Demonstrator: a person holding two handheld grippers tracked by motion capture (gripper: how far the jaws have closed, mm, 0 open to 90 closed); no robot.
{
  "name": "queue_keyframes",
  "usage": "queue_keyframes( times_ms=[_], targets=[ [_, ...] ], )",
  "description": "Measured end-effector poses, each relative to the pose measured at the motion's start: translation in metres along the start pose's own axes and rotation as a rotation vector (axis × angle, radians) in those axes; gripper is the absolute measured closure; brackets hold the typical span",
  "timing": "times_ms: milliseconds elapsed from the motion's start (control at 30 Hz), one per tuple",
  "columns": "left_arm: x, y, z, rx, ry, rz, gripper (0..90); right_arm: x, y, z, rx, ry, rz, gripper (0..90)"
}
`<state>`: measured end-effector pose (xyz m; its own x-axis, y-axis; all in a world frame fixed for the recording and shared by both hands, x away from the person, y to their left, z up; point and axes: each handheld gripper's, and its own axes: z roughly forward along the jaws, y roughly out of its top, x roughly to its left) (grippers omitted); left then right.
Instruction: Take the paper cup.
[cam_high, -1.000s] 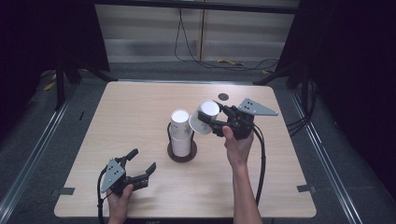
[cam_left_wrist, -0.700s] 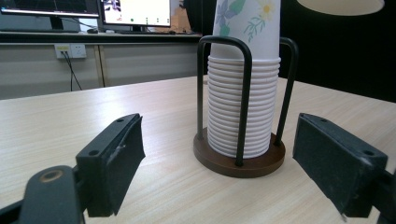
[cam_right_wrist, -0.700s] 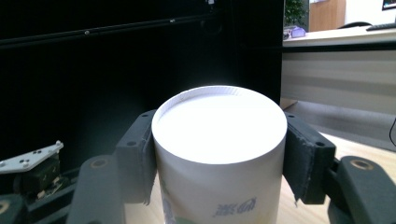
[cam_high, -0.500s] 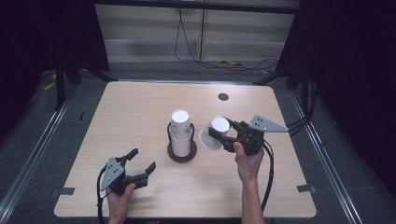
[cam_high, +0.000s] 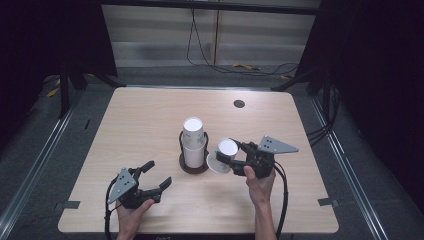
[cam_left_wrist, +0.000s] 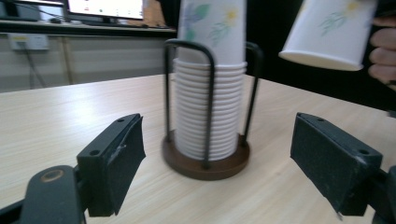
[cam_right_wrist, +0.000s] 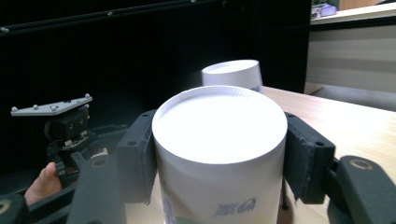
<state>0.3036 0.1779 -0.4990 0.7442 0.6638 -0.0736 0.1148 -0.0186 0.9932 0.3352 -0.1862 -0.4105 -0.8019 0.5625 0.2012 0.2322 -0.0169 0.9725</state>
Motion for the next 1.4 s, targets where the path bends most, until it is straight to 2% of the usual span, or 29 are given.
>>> queue_keyframes(
  times_ms=[33, 67, 100, 167, 233, 467, 700, 733, 933, 1000, 1067, 1200, 1267, 1400],
  targets=[
    [0.0, 0.0, 0.0, 0.0, 0.0, 0.0, 17.2, 0.0, 0.0, 0.0, 0.0, 0.0, 0.0, 36.5],
    [-0.005, 0.002, 0.004, 0.009, -0.029, 0.001, 17.3, 0.002, -0.003, 0.003, 0.009, 0.006, -0.003, 36.4],
    [-0.008, 0.002, 0.006, 0.011, -0.032, -0.006, 17.2, 0.004, -0.005, 0.004, 0.01, 0.014, 0.002, 36.4],
    [-0.011, 0.003, 0.009, 0.017, -0.052, 0.016, 17.2, 0.006, -0.008, 0.006, 0.013, 0.026, 0.003, 36.4],
    [-0.014, 0.003, 0.012, 0.019, -0.069, 0.007, 17.1, 0.008, -0.011, 0.007, 0.016, 0.034, 0.003, 36.4],
    [-0.023, 0.004, 0.024, 0.024, -0.121, 0.03, 16.5, 0.012, -0.021, 0.014, 0.028, 0.066, 0.021, 36.4],
    [-0.027, 0.002, 0.029, 0.014, -0.168, 0.024, 16.0, 0.015, -0.031, 0.021, 0.044, 0.085, 0.028, 36.3],
    [-0.028, 0.002, 0.031, 0.01, -0.185, 0.029, 15.8, 0.016, -0.032, 0.022, 0.049, 0.084, 0.025, 36.3],
    [-0.033, 0.0, 0.039, 0.028, -0.215, 0.032, 15.5, 0.019, -0.035, 0.028, 0.062, 0.108, 0.019, 36.2],
    [-0.035, -0.001, 0.042, 0.037, -0.239, 0.038, 15.5, 0.02, -0.036, 0.03, 0.063, 0.118, 0.024, 36.2],
    [-0.036, -0.001, 0.044, 0.033, -0.241, 0.028, 15.7, 0.021, -0.037, 0.032, 0.063, 0.126, 0.024, 36.3],
    [-0.038, -0.001, 0.046, 0.038, -0.241, 0.04, 16.0, 0.026, -0.041, 0.036, 0.072, 0.132, 0.017, 36.4],
    [-0.039, -0.001, 0.049, 0.029, -0.247, 0.028, 16.8, 0.027, -0.042, 0.037, 0.074, 0.135, 0.02, 36.4],
    [-0.042, -0.003, 0.052, 0.049, -0.252, 0.037, 16.8, 0.029, -0.044, 0.04, 0.075, 0.144, 0.023, 36.3]
  ],
)
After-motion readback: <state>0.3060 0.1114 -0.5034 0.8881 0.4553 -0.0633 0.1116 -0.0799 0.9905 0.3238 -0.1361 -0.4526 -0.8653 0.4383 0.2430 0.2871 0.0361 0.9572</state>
